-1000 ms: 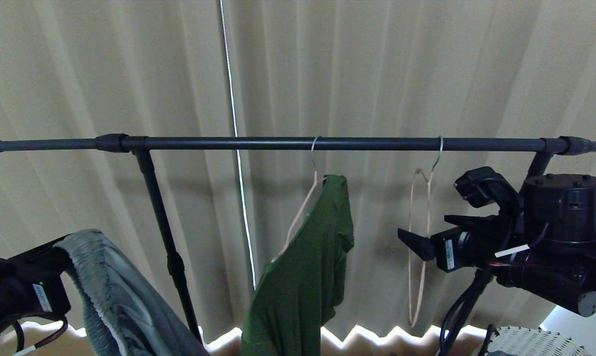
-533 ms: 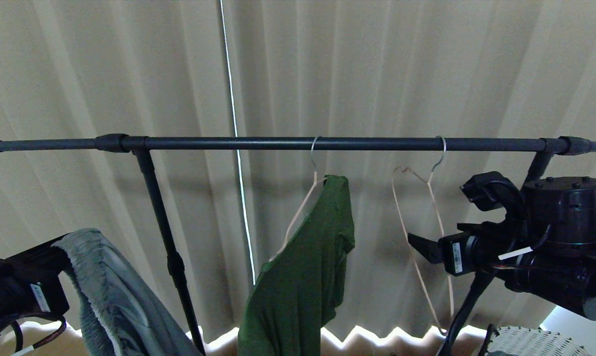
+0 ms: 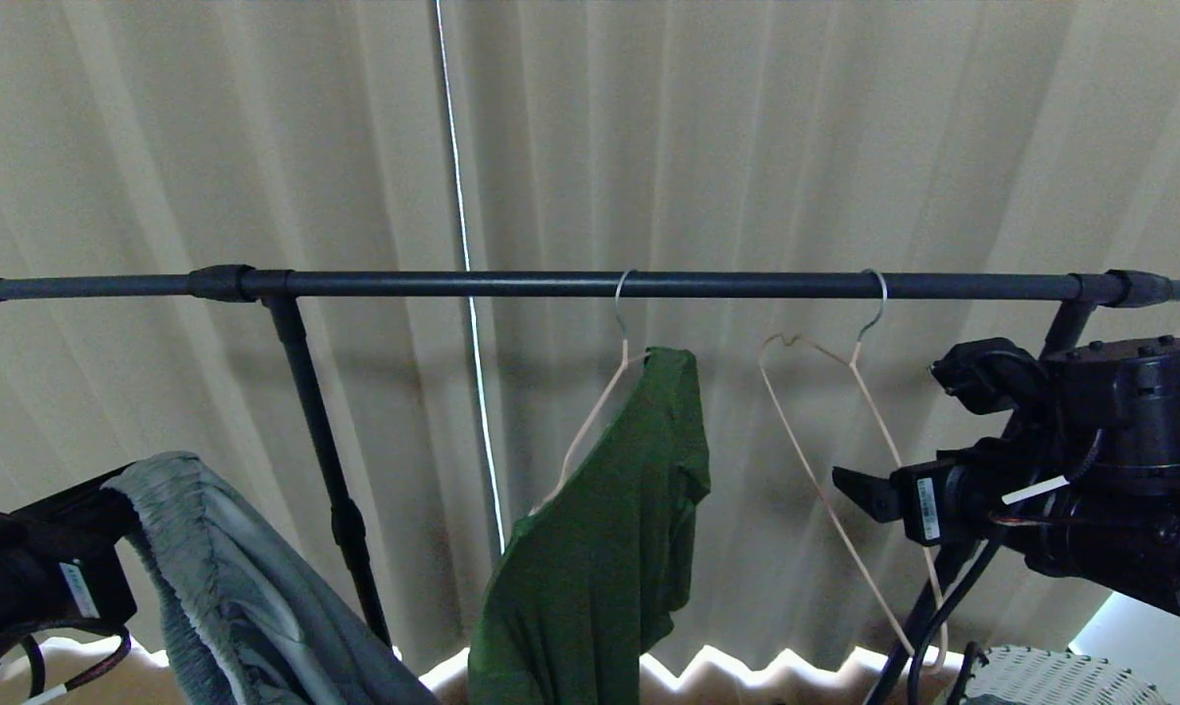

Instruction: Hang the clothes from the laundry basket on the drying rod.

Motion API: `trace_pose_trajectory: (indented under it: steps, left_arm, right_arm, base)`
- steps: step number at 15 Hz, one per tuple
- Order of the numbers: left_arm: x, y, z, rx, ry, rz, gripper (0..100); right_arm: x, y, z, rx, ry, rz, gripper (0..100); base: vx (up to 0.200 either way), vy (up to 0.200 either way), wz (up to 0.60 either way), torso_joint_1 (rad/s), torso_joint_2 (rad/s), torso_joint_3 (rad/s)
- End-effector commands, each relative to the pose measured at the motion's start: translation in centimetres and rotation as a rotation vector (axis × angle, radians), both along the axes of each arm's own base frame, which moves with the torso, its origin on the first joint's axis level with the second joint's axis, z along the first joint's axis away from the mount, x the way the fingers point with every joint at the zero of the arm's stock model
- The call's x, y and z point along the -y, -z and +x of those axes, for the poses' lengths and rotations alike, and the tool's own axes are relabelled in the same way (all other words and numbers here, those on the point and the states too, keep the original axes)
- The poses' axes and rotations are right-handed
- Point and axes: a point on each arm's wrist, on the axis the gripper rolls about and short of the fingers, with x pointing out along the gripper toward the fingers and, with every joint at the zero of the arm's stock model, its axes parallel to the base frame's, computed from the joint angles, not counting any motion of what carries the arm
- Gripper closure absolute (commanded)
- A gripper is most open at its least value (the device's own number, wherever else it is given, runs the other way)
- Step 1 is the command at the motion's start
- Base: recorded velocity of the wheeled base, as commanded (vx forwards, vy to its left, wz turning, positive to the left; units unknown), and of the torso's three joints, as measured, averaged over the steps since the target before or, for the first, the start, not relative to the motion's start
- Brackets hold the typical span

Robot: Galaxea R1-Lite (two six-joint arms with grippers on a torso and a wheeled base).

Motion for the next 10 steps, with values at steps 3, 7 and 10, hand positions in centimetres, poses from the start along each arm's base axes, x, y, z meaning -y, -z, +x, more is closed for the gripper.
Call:
trace_pose_trajectory:
  steps: [3, 7, 10]
  left_arm:
    - [-0.03, -0.11, -0.18, 0.01, 0.0, -0.002, 100]
    - [-0.03, -0.1, -0.18, 0.008, 0.0, -0.002, 100]
    - [-0.03, -0.1, -0.18, 0.008, 0.0, -0.002, 100]
  right_arm:
    - [0.06, 0.2, 0.04, -0.014, 0.02, -0.02, 0]
    - [-0.15, 0.55, 0.33, -0.026, 0.018, -0.027, 0]
    - [-0.31, 0.9, 0.59, -0.037, 0.016, -0.032, 0]
  base:
    - [0.0, 0.0, 0.0, 0.0, 0.0, 0.0]
    - [0.0, 0.0, 0.0, 0.0, 0.0, 0.0]
    - [0.0, 0.0, 0.0, 0.0, 0.0, 0.0]
